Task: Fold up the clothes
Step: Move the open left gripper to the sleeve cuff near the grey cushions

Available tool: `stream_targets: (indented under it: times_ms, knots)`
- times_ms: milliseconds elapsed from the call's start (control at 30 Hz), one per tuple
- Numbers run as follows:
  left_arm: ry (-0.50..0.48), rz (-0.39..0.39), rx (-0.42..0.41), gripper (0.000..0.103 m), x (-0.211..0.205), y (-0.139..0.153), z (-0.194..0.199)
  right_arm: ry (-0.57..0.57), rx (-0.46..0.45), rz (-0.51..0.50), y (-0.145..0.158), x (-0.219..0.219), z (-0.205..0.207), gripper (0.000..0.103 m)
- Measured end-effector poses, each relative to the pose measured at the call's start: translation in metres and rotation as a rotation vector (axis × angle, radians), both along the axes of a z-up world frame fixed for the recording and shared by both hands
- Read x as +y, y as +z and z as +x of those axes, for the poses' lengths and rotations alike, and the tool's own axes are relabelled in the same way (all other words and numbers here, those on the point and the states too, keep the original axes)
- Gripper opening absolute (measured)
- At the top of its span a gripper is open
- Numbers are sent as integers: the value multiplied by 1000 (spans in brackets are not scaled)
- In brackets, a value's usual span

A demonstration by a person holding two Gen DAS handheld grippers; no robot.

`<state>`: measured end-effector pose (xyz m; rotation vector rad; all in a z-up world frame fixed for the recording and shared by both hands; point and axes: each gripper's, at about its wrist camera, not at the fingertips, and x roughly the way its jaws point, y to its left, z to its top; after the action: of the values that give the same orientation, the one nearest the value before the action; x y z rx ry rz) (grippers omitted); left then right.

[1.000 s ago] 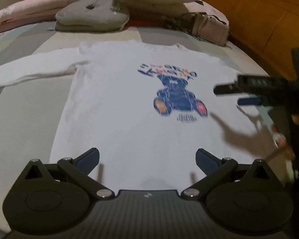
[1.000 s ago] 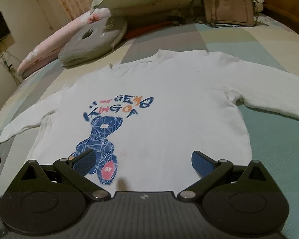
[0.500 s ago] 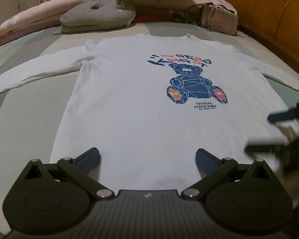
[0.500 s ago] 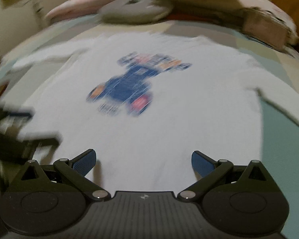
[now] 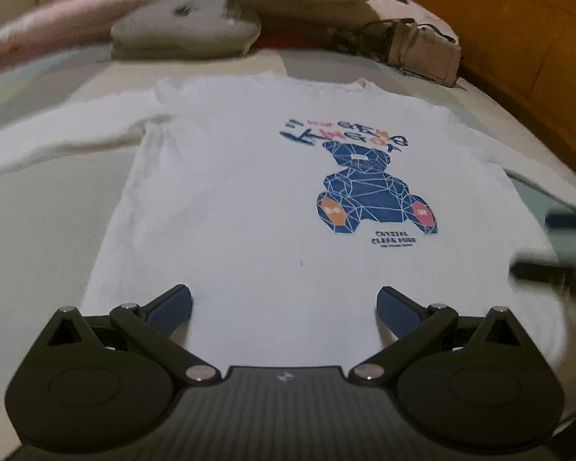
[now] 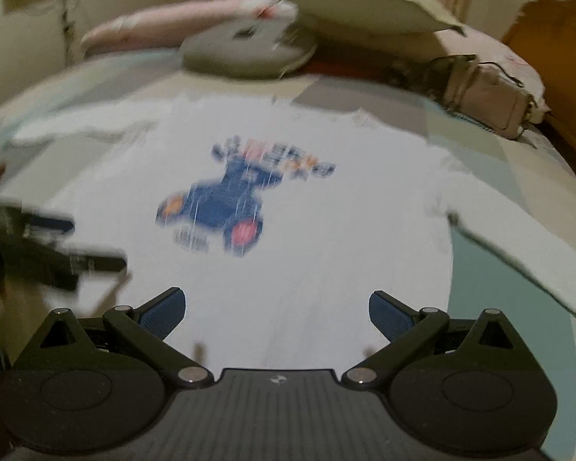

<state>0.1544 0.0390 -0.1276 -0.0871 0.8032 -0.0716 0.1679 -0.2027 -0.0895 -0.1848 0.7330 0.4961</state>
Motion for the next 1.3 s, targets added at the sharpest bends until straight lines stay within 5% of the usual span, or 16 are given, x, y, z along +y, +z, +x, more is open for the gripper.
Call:
stream_targets:
  times_ms: [233, 433, 667, 900, 1133, 1300]
  knots:
    - [60, -35, -173, 102, 60, 63, 12, -25, 12, 192, 18, 13, 21, 103]
    - [228, -113, -257, 102, 159, 99, 34, -26, 61, 297, 21, 28, 33, 103]
    - [508, -370, -163, 102, 275, 41, 47, -22, 98, 299, 14, 40, 41, 103]
    - [664, -531, -173, 102, 322, -12, 46, -47, 132, 293, 6, 41, 47, 103]
    - [706, -510, -163, 102, 332, -12, 64, -38, 144, 282, 3, 43, 47, 103]
    - [719, -447, -78, 102, 325, -4, 73, -49, 149, 282, 2, 42, 48, 103]
